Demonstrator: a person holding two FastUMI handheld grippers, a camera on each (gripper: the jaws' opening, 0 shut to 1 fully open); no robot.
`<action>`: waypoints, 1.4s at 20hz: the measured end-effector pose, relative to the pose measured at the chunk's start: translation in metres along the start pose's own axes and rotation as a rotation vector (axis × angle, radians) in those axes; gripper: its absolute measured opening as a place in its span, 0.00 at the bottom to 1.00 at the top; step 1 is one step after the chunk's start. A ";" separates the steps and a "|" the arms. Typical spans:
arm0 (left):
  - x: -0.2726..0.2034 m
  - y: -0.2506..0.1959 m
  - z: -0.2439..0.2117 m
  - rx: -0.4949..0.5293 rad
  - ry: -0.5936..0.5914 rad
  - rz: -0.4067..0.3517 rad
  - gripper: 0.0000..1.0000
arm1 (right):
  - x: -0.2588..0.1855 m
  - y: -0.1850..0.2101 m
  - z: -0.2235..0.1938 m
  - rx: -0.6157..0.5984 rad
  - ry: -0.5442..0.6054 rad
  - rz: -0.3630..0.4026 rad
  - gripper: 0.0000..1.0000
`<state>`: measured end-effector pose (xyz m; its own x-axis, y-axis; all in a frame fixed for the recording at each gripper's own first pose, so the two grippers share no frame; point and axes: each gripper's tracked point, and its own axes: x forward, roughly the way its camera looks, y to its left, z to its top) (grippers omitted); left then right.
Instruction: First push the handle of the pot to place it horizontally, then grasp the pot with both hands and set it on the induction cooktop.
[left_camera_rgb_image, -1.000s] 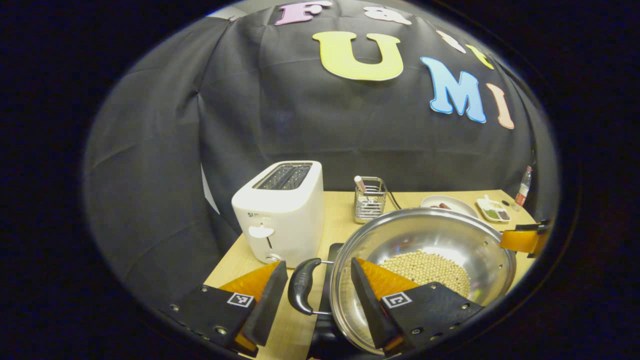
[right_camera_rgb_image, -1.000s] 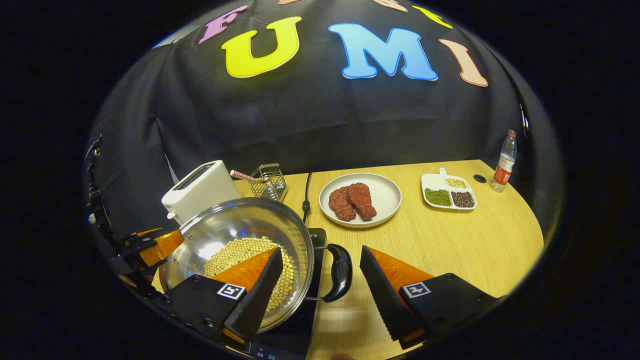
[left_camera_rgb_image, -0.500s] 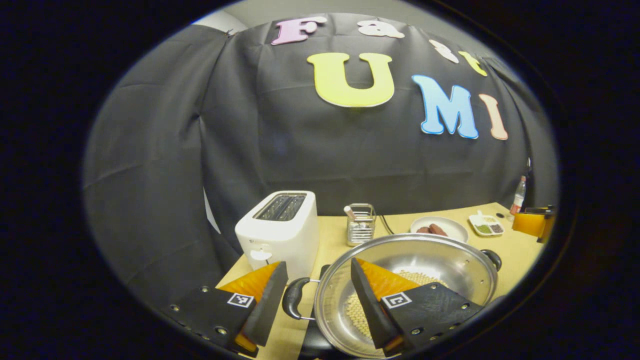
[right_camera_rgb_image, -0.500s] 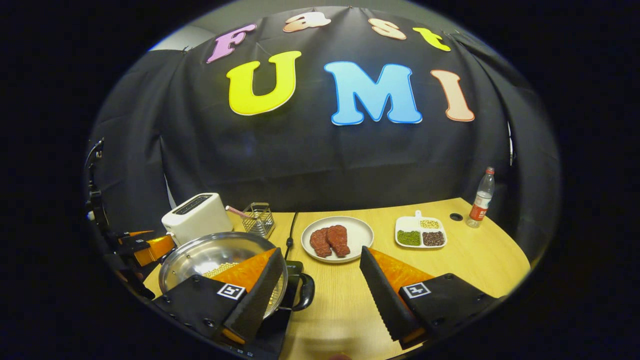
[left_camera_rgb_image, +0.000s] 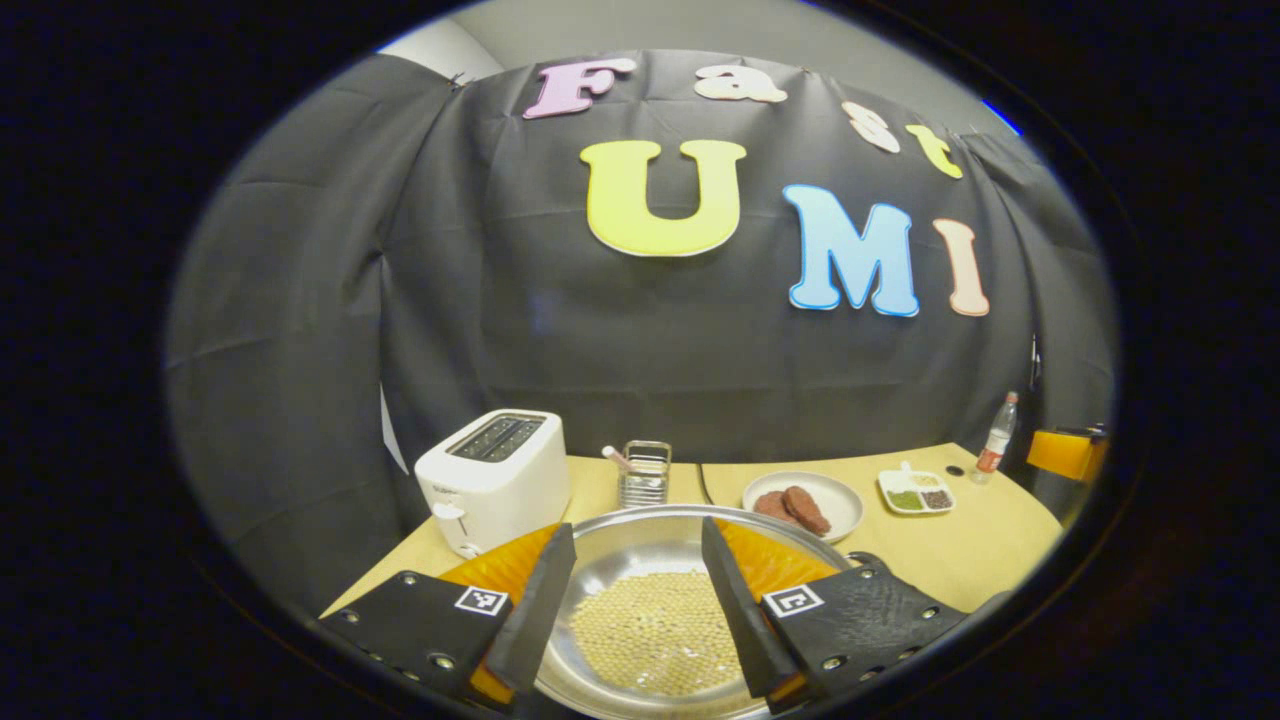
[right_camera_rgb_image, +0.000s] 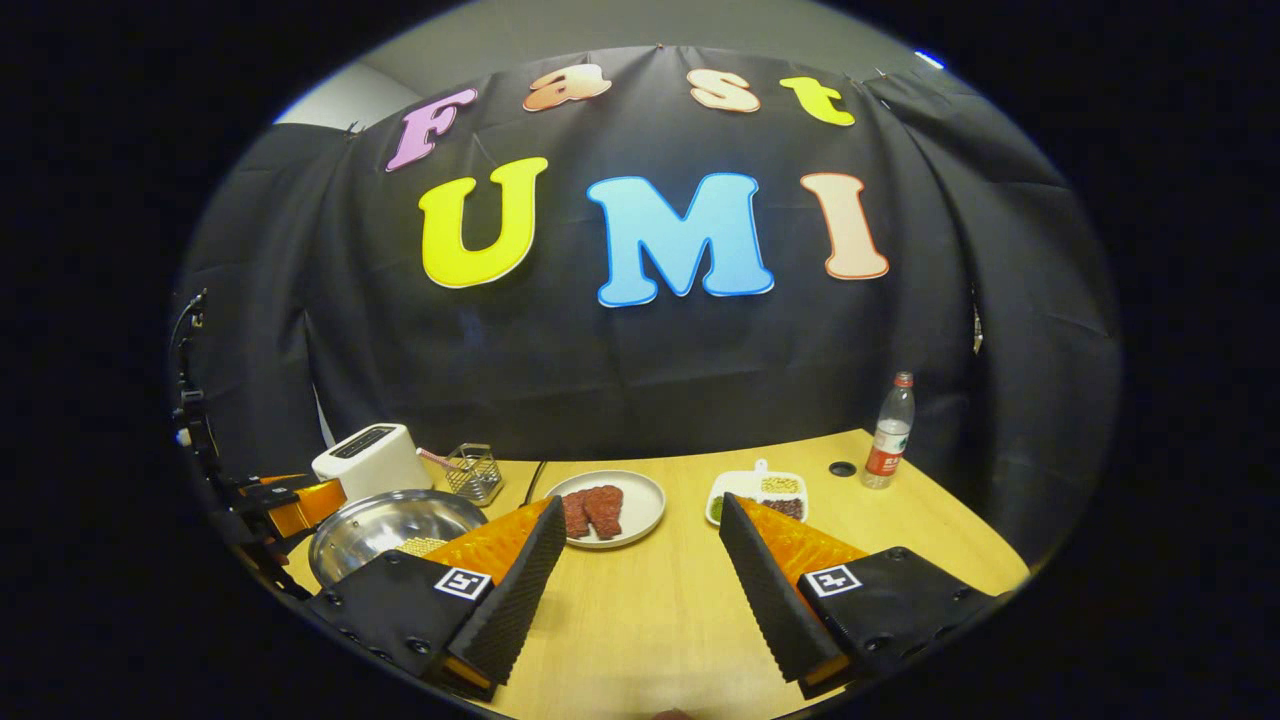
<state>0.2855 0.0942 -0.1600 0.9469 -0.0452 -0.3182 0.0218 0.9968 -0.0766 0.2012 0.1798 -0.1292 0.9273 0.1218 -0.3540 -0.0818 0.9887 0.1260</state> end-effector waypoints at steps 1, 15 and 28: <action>-0.007 -0.012 0.006 -0.001 -0.011 -0.005 0.77 | -0.008 -0.010 0.004 -0.002 -0.010 0.001 0.98; -0.134 -0.154 0.054 0.005 -0.140 -0.049 0.77 | -0.116 -0.122 0.030 -0.037 -0.121 0.010 0.98; -0.248 -0.191 0.063 0.043 -0.225 -0.075 0.75 | -0.202 -0.153 0.044 -0.048 -0.209 0.015 0.98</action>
<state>0.0668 -0.0809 -0.0072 0.9896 -0.1083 -0.0944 0.1039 0.9933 -0.0505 0.0422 0.0000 -0.0359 0.9810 0.1202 -0.1522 -0.1084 0.9906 0.0837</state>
